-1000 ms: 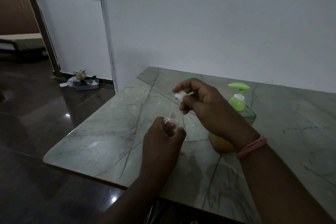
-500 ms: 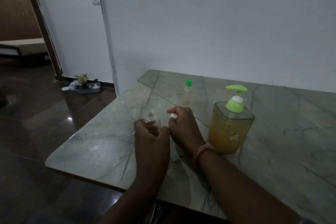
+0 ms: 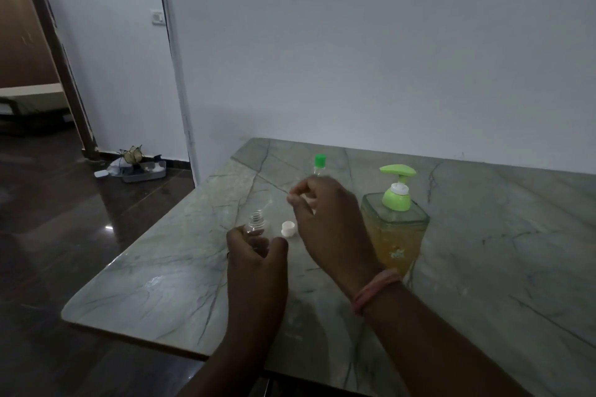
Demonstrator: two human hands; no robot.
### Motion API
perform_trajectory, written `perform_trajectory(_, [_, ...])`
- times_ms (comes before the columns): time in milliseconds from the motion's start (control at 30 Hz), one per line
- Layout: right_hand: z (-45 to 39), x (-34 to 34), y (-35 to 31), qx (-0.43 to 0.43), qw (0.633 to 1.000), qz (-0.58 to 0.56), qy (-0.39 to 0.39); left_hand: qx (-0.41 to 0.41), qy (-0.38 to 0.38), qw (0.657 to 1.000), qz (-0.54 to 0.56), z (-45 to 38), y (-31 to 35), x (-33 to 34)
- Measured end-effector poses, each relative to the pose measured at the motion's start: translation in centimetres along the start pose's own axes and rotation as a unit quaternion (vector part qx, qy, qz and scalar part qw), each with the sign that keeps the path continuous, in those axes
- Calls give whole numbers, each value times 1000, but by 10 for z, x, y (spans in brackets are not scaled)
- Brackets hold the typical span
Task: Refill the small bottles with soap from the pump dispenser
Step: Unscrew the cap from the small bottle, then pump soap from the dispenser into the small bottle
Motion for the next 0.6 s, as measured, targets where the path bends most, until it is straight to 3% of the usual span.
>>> perform_trajectory(133, [-9,-93,-45,-72,991,-31,106,20,-16,1000,5,3,8,4])
perform_trajectory(200, [-13,-135,-40,-60,981,-37,183,42,-42,998,-2,5,15,11])
perform_trajectory(267, [-22,-157,-8,13,971,-48,232,80,-88,993,-23,7,24,22])
perform_trajectory(400, [-32,-119,88,268,942,-171,106,168,-201,964,-49,9,52,56])
perform_trajectory(500, [-31,-99,106,287,924,-241,70,204,-282,937,-31,3,76,83])
perform_trajectory(600, [-38,-100,105,259,928,-251,91,220,-315,923,-17,-12,85,103])
Point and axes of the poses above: each hand's wrist, its own z-axis away from the middle knuckle, its own x-axis out of the palm, y = z × x, the point moved 9 cm from there along -z, towards the middle knuckle, and after that the axes turned 5 degrees about -z, right-handed, at the moved point
